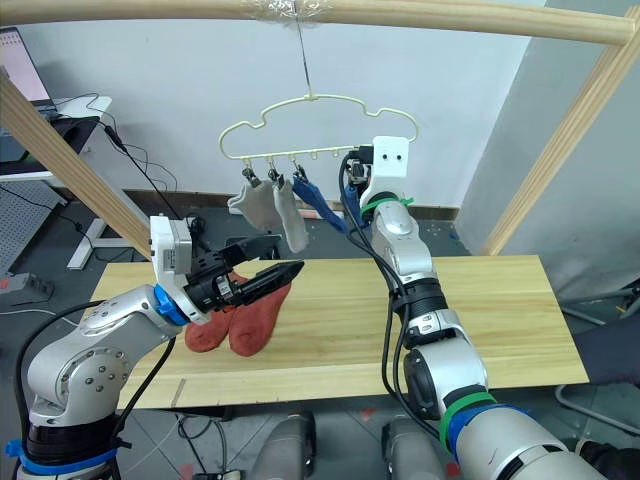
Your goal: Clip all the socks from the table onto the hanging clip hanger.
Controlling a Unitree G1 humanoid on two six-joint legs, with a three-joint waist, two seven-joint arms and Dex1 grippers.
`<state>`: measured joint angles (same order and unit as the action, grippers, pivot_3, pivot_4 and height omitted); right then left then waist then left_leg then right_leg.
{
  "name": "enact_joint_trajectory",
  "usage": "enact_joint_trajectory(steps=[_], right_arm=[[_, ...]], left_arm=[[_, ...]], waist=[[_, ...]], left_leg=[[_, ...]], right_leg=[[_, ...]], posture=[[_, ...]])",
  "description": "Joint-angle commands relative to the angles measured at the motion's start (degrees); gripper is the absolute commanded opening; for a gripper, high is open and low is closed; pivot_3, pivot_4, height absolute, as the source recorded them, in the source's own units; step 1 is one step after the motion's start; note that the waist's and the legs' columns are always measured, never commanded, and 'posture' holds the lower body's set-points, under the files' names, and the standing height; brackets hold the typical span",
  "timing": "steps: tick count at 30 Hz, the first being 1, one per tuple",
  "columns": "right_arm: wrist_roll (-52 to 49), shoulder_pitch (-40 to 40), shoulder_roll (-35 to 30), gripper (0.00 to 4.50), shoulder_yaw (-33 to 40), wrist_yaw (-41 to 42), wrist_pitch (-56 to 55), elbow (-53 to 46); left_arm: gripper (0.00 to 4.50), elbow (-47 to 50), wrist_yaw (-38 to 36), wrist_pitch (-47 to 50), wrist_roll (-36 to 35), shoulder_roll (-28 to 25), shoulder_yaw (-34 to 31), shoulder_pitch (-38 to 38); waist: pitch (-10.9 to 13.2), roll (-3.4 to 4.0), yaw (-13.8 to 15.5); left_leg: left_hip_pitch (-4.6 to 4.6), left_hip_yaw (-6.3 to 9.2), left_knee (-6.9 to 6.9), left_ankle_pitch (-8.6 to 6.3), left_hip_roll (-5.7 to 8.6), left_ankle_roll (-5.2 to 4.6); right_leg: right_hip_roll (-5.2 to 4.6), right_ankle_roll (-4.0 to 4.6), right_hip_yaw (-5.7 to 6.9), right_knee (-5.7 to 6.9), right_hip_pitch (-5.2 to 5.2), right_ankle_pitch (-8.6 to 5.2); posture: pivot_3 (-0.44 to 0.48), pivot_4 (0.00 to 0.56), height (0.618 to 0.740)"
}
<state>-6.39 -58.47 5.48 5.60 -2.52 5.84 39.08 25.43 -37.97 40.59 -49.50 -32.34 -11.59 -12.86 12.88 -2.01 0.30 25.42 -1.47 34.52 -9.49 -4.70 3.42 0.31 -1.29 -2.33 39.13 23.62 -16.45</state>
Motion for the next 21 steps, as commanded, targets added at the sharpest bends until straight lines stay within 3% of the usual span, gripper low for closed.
enact_joint_trajectory(steps=[1,14,21], right_arm=[[-0.28,-2.23,0.19,1.92,0.06,0.34,-1.43,-0.37],[-0.43,-2.05,0.31,1.92,0.05,0.52,-1.14,-0.86],[-0.56,-1.89,0.28,0.36,0.15,0.68,-1.08,-1.0]], left_arm=[[4.5,2.77,0.1,-0.88,-1.12,-0.19,-0.87,-0.15],[4.5,2.87,0.07,-0.88,-1.25,-0.18,-0.85,-0.22],[4.5,2.85,0.13,-0.83,-1.29,-0.09,-0.74,-0.35]], waist=[[0.0,0.0,0.0],[0.0,0.0,0.0],[0.0,0.0,0.0]], left_leg=[[0.0,0.0,0.0,0.0,0.0,0.0],[0.0,0.0,-0.01,0.0,0.0,0.0],[0.0,0.0,-0.01,0.0,0.0,0.0]], right_leg=[[0.0,0.0,0.0,0.0,0.0,0.0],[0.0,0.0,0.0,-0.01,0.0,0.0],[0.0,0.0,0.0,-0.01,0.0,0.0]], posture=[[0.145,0.221,0.74],[0.144,0.221,0.74],[0.144,0.221,0.74]])
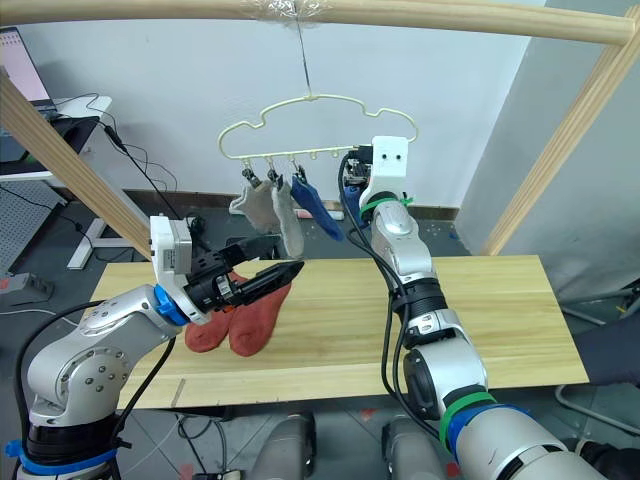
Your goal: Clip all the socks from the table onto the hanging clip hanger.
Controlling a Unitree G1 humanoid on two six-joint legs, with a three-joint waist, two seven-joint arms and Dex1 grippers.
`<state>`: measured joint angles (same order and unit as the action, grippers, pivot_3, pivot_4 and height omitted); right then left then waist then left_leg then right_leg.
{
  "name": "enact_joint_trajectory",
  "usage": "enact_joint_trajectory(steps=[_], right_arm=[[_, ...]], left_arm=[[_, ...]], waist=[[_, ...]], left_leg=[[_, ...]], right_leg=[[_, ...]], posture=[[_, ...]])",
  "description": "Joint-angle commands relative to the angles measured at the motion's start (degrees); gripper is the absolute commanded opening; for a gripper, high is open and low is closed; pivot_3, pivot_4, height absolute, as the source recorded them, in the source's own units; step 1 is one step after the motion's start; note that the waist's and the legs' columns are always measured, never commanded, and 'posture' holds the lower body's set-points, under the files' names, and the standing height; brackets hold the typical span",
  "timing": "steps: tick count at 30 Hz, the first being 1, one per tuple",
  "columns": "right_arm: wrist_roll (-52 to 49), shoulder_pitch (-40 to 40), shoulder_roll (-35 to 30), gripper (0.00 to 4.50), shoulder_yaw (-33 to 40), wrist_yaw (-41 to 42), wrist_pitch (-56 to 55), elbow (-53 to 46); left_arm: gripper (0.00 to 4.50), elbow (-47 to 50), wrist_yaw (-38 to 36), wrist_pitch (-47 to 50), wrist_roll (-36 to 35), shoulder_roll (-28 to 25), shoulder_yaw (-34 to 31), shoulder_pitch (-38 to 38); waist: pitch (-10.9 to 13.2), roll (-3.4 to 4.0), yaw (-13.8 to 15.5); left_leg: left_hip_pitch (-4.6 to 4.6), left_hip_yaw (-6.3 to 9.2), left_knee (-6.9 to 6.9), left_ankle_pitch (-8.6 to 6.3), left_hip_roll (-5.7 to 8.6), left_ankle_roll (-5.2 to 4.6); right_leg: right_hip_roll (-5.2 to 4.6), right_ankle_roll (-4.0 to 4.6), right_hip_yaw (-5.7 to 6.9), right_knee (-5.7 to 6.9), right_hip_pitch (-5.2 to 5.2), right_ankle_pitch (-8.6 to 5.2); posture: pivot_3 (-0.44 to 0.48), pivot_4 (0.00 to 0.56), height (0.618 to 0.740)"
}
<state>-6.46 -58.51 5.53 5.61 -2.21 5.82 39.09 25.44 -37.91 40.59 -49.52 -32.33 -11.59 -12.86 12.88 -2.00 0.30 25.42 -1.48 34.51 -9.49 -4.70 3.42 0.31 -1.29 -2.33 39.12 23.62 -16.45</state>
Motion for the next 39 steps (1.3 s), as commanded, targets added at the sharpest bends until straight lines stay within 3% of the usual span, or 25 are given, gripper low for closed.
enact_joint_trajectory(steps=[1,8,13,16,21,29,35,39], right_arm=[[-0.53,-1.84,0.21,0.18,0.17,0.39,-1.04,-1.02],[-0.8,-1.58,-0.34,0.02,0.41,0.65,-0.55,-1.39],[-1.37,-0.59,-2.86,0.02,-0.48,4.98,3.25,-3.54],[-1.83,3.08,-5.79,0.02,-2.23,10.39,8.06,-9.35],[-3.32,8.16,-7.8,0.02,-3.78,14.49,15.54,-19.36],[-3.65,12.16,-9.31,0.02,-3.66,14.32,23.21,-28.35],[-4.01,13.56,-9.42,0.02,-3.65,13.17,26.67,-32.58],[-4.16,13.96,-9.63,0.0,-3.46,12.63,27.74,-33.77]], left_arm=[[4.5,2.84,0.1,-0.84,-1.26,-0.06,-0.7,-0.38],[4.5,2.83,0.59,-0.9,-0.96,0.38,-0.23,-0.38],[4.5,-2.99,2.46,-4.03,8.78,-0.86,2.6,0.72],[4.5,-15.45,5.22,-12.96,20.74,0.51,6.37,0.4],[4.5,-33.1,9.69,-21.72,31.59,3.72,9.33,-4.53],[4.5,-58.5,10.04,-27.29,40.04,8.12,12.39,-14.92],[4.5,-70.43,9.7,-28.57,43.7,9.55,13.28,-17.58],[3.6,-71.76,8.31,-28.38,43.78,9.56,12.74,-17.26]], waist=[[0.0,0.0,0.0],[0.0,0.0,0.0],[0.0,0.01,0.13],[0.0,0.03,0.24],[0.0,0.03,0.28],[0.0,0.01,0.2],[0.0,0.02,-0.31],[0.0,0.02,-0.46]], left_leg=[[0.0,0.0,0.0,0.0,0.0,0.0],[0.0,0.0,0.0,0.0,0.0,0.0],[0.0,0.0,0.0,0.0,0.0,0.0],[-0.03,-0.03,-0.01,0.0,0.01,0.0],[-0.02,-0.09,-0.09,0.0,-0.01,-0.01],[0.0,-0.11,-0.06,0.0,0.02,-0.01],[0.01,-0.09,-0.07,0.0,0.01,-0.01],[-0.06,-0.09,-0.01,0.0,0.01,-0.01]], right_leg=[[0.0,0.0,0.0,0.0,0.0,0.0],[0.0,0.0,0.0,0.0,0.0,0.0],[0.0,0.0,0.0,0.0,0.0,0.0],[0.0,0.0,-0.02,-0.02,-0.01,0.0],[0.0,0.0,-0.04,-0.04,0.05,0.0],[0.0,-0.01,-0.05,-0.04,0.05,0.0],[0.01,-0.01,-0.02,-0.03,0.04,0.0],[0.01,-0.03,-0.04,-0.01,-0.04,0.0]], posture=[[0.144,0.221,0.74],[0.144,0.221,0.74],[0.144,0.221,0.74],[0.1,0.221,0.74],[0.072,0.232,0.74],[0.021,0.244,0.74],[-0.008,0.252,0.74],[-0.012,0.254,0.74]])
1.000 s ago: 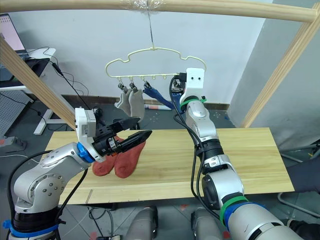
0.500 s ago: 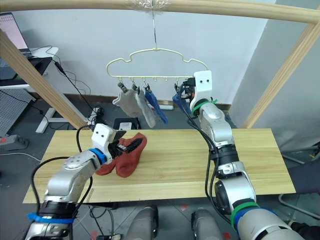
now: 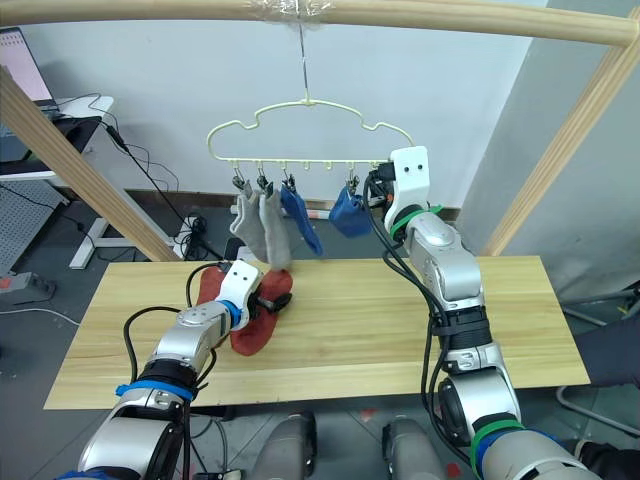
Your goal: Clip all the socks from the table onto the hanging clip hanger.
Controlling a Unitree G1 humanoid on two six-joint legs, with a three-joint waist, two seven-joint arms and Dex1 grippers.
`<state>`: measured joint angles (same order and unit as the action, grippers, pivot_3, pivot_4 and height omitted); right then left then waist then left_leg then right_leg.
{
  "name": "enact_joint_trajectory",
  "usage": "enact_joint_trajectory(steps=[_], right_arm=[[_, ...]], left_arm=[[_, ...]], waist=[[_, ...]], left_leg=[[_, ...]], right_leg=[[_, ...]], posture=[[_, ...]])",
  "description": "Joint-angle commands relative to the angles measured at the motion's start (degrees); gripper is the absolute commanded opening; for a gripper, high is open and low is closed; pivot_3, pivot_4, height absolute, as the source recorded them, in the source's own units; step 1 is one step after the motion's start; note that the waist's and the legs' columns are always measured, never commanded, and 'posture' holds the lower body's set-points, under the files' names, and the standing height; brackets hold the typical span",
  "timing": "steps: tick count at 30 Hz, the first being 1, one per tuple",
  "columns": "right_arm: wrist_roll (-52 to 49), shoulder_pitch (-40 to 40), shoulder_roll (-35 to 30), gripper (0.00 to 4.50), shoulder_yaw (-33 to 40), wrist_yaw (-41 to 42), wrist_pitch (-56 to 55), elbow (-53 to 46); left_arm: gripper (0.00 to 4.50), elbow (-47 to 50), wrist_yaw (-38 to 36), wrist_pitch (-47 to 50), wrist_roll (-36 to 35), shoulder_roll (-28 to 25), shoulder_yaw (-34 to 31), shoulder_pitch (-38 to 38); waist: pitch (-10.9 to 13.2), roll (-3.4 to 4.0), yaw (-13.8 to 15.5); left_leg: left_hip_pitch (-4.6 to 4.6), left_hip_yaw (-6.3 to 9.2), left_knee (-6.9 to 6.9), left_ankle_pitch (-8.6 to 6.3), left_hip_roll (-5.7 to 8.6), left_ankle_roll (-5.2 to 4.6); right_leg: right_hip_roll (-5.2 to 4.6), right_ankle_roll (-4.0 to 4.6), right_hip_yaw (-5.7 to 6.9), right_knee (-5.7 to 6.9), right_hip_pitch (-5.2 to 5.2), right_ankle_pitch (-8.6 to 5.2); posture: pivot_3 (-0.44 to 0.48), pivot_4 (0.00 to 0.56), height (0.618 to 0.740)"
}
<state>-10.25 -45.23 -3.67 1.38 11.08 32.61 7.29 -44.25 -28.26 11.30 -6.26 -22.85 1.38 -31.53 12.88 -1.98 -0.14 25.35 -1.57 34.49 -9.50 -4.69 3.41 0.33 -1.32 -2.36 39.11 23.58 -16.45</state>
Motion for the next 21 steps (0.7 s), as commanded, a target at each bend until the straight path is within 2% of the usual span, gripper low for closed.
enact_joint_trajectory(steps=[1,13,18,21], right_arm=[[-0.4,0.74,-0.48,0.0,0.86,-0.7,1.06,-2.07],[-0.64,-0.89,-0.3,0.0,1.16,-0.11,-0.73,1.4],[-0.63,-1.91,-1.3,0.0,1.33,1.05,-1.78,3.58],[-1.3,-2.67,-1.91,0.0,1.79,2.03,-1.35,4.42]], left_arm=[[3.34,-1.97,-1.63,0.89,0.4,0.14,-0.47,1.57],[0.09,6.77,-3.97,2.61,0.3,0.41,-1.26,4.48],[0.04,12.67,-4.57,3.42,-1.11,1.9,-1.85,6.35],[0.04,18.01,-6.78,2.12,-4.34,3.87,-3.18,7.37]], waist=[[0.0,0.0,-0.03],[0.01,0.01,0.06],[0.02,0.01,0.16],[0.04,0.01,0.23]], left_leg=[[-0.05,-0.01,0.0,0.0,0.0,0.0],[-0.15,-0.01,-0.01,0.0,0.0,0.0],[-0.13,0.0,-0.02,0.0,0.0,0.0],[-0.12,0.0,-0.02,0.0,0.0,0.0]], right_leg=[[-0.01,-0.01,-0.01,0.0,-0.05,0.0],[-0.01,-0.01,-0.01,-0.02,-0.14,0.0],[-0.02,-0.01,0.0,-0.04,-0.14,0.0],[-0.02,-0.01,0.0,-0.05,-0.14,0.0]], posture=[[-0.012,0.254,0.74],[0.033,0.261,0.74],[0.041,0.259,0.74],[0.045,0.256,0.74]])
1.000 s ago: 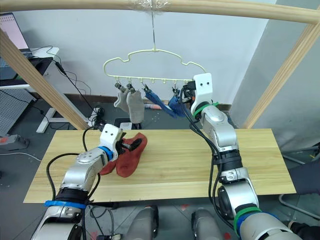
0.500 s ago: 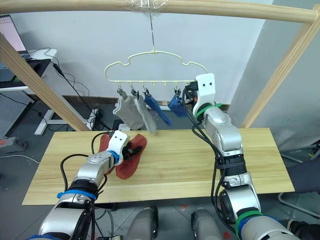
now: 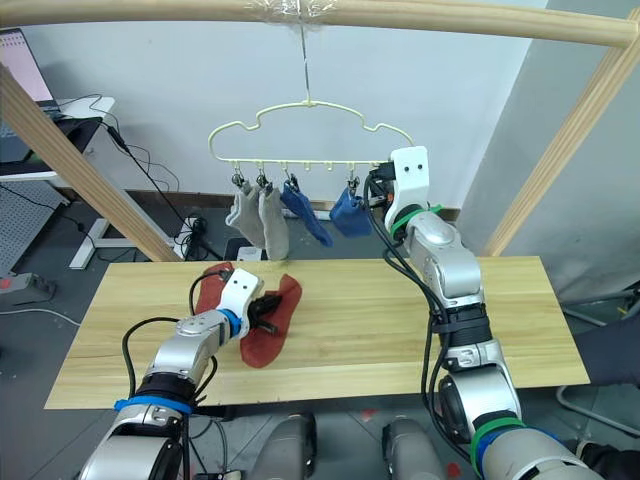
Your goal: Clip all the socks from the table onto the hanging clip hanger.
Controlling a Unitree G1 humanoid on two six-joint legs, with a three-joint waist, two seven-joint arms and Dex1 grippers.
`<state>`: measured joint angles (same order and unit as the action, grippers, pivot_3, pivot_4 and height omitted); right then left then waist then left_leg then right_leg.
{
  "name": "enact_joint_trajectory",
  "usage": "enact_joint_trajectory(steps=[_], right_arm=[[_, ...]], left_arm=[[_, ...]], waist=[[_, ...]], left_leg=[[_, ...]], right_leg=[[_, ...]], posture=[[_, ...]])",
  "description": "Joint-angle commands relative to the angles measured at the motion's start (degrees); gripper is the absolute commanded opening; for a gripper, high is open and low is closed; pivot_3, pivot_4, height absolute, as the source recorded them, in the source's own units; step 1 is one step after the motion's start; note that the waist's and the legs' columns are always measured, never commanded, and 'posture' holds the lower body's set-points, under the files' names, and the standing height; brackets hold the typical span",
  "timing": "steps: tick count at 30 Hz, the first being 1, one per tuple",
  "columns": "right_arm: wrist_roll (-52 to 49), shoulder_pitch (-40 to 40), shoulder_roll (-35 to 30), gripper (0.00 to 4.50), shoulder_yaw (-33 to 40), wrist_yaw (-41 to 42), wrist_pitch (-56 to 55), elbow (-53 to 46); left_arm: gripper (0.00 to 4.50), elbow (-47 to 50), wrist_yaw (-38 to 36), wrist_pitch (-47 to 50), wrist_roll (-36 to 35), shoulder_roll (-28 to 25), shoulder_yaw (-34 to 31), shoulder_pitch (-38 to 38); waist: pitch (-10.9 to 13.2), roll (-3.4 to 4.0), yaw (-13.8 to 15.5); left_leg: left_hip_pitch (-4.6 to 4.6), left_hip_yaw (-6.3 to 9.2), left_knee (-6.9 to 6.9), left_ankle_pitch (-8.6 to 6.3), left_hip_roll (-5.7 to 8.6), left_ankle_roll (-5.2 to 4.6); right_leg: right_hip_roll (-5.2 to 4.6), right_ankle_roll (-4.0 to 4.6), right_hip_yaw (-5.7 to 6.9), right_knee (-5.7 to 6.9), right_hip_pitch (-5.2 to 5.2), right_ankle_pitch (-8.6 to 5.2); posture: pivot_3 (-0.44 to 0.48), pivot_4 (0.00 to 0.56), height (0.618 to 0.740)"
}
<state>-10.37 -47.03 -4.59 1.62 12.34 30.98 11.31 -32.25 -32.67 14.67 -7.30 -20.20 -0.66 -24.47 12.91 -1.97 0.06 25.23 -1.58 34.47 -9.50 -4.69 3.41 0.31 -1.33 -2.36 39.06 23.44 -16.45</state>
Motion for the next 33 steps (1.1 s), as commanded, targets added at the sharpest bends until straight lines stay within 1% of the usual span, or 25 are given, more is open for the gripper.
enact_joint_trajectory(steps=[1,5,8,12,16,20,24,33], right_arm=[[-2.13,-1.29,-0.98,0.0,2.26,1.1,1.27,0.58],[-8.38,-4.24,-1.32,0.0,7.08,2.19,8.74,1.68],[-13.01,-6.82,-2.7,0.0,10.41,2.86,15.98,2.29],[-18.98,-9.37,-4.46,0.0,13.71,3.62,26.44,1.95],[-24.13,-11.38,-4.51,0.0,17.21,2.85,34.14,1.28],[-26.77,-11.92,-4.24,0.0,18.48,2.3,37.78,0.37],[-29.51,-12.77,-3.38,0.0,21.29,0.3,39.84,0.45],[-32.26,-13.59,-3.69,0.0,23.66,-1.86,41.73,0.82]], left_arm=[[0.04,8.63,-4.37,-1.61,-5.01,1.89,-1.27,0.7],[0.04,19.79,-9.38,2.84,-13.18,4.29,-2.4,1.75],[0.04,24.69,-10.73,4.78,-15.8,4.93,-1.93,1.01],[0.04,27.94,-10.27,7.47,-18.79,7.12,-1.38,-1.38],[0.04,27.67,-9.96,8.57,-19.2,9.28,-0.15,-3.95],[0.04,27.08,-10.14,9.12,-19.88,10.25,-0.08,-5.19],[0.04,28.03,-10.26,13.99,-24.48,11.12,-1.65,-5.22],[0.04,30.06,-9.81,22.57,-31.5,10.94,-3.98,-3.69]], waist=[[0.03,0.0,0.05],[0.05,0.0,0.02],[0.07,0.03,-0.1],[0.14,0.07,-0.04],[0.28,0.14,-0.1],[0.35,0.23,-0.19],[0.39,0.27,-0.22],[0.43,0.3,-0.27]], left_leg=[[0.01,0.01,0.0,0.0,0.0,0.0],[0.05,0.02,0.0,0.0,-0.01,0.0],[0.05,0.02,0.0,0.0,0.0,0.0],[0.06,0.03,-0.01,0.0,0.01,-0.01],[0.1,0.03,-0.01,-0.02,0.02,-0.04],[0.12,0.03,-0.02,-0.04,0.03,-0.07],[0.21,0.04,-0.02,-0.05,0.02,-0.09],[0.49,0.06,0.01,-0.05,0.03,-0.09]], right_leg=[[-0.01,0.0,0.01,0.0,0.0,0.0],[0.0,0.01,0.02,0.0,0.01,0.0],[0.0,0.01,0.01,-0.01,0.01,0.0],[0.0,0.0,0.01,-0.05,0.01,0.0],[0.01,0.0,0.0,-0.08,0.02,0.0],[0.02,-0.01,0.0,-0.09,0.04,-0.01],[0.04,-0.01,0.0,-0.11,0.12,-0.01],[0.04,-0.02,0.02,-0.11,0.36,-0.01]], posture=[[0.045,0.256,0.74],[0.044,0.254,0.74],[0.042,0.255,0.74],[0.04,0.255,0.74],[0.037,0.256,0.74],[0.031,0.256,0.74],[0.02,0.258,0.74],[0.016,0.257,0.74]])
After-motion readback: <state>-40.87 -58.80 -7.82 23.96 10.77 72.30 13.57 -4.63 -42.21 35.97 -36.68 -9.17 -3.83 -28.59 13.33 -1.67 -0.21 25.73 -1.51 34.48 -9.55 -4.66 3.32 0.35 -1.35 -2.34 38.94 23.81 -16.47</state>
